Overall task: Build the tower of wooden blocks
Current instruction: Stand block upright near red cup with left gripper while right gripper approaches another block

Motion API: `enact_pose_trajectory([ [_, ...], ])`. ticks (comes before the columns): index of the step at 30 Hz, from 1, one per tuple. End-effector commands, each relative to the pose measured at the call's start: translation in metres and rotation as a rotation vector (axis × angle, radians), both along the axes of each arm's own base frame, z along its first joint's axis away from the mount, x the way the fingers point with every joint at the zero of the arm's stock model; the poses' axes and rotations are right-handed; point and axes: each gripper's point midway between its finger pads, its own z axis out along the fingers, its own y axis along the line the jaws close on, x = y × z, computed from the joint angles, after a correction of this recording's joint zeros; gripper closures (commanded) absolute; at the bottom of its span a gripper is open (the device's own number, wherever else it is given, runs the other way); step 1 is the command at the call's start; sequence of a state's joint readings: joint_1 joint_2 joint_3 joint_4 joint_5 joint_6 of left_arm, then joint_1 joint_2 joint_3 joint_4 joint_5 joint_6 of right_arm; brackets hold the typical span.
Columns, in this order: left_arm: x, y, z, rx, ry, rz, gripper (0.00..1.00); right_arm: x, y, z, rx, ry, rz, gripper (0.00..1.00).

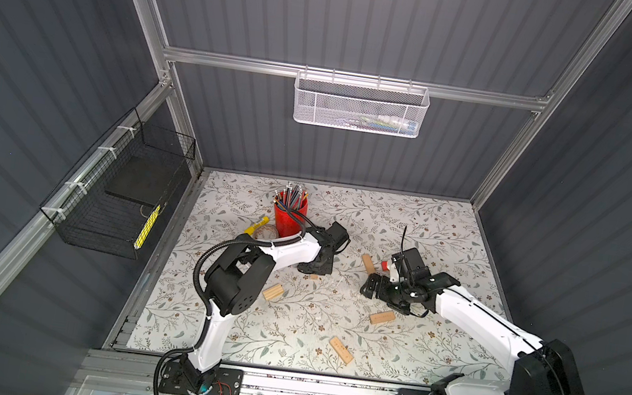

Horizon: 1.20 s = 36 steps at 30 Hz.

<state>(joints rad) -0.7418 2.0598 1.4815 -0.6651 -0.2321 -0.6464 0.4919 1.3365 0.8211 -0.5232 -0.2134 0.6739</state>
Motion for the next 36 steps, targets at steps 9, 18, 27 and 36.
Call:
enact_pose_trajectory([
  [9,-0.002,-0.004,-0.003,-0.001,0.034,-0.033,0.61,0.007,0.002,0.008,-0.006,-0.021,-0.006,0.01],
  [18,0.000,-0.006,0.029,-0.057,-0.025,-0.029,0.47,0.012,-0.001,0.013,-0.049,-0.049,0.026,0.01],
  [27,-0.007,0.005,0.075,-0.114,-0.126,-0.047,0.36,0.034,-0.006,0.031,-0.165,-0.136,0.132,0.01],
  [36,-0.030,0.024,0.112,-0.197,-0.241,-0.104,0.17,0.081,-0.004,0.028,-0.305,-0.176,0.197,0.03],
])
